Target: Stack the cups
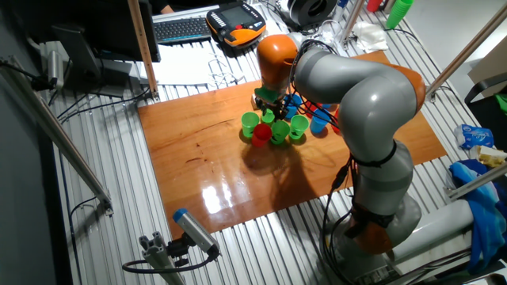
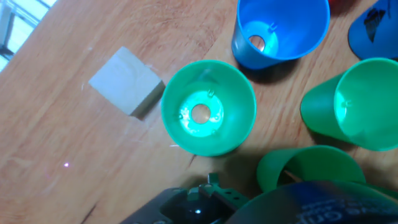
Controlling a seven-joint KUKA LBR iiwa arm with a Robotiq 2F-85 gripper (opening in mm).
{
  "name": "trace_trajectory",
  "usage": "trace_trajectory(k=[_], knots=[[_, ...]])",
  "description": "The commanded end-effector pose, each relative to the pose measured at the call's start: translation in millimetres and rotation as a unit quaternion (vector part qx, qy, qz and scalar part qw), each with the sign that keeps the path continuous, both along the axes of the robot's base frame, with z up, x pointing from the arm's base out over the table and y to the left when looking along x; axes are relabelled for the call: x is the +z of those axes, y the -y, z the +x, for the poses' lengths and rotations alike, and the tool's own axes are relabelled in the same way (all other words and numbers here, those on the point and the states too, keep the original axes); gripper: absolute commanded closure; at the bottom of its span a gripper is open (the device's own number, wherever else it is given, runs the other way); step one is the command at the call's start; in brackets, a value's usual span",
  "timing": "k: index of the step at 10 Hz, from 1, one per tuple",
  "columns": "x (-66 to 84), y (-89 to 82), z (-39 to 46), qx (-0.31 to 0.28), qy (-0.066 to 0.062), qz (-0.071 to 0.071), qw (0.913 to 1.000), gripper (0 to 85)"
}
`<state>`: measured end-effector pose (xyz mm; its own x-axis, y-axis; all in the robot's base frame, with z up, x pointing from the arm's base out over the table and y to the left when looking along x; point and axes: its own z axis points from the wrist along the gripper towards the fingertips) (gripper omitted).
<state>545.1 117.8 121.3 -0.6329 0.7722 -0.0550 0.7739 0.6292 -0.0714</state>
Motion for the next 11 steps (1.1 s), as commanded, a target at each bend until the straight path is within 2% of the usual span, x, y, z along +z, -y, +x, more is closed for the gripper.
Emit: trace_trajectory(k=[1,3,4,6,8,10,11], knots=[[0.1,0.9,-1.2,0.003,-0.002,0.002,1.0,34.0],[-3.4,1.7,-5.6,0.005,-0.001,0.0,1.0,34.0],[-8.5,3.9,-9.2,0.011,0.003,-0.002,0.9999,51.0],[-20.2,6.6,-13.6,0.021,0.012,-0.002,0.9997,51.0],[-20.6,6.6,-13.5,0.028,0.011,0.006,0.9995,51.0],[-19.8,7.8,-12.6,0.053,0.009,0.022,0.9983,85.0],[-19.1,9.3,-12.1,0.061,0.003,0.024,0.9978,85.0]])
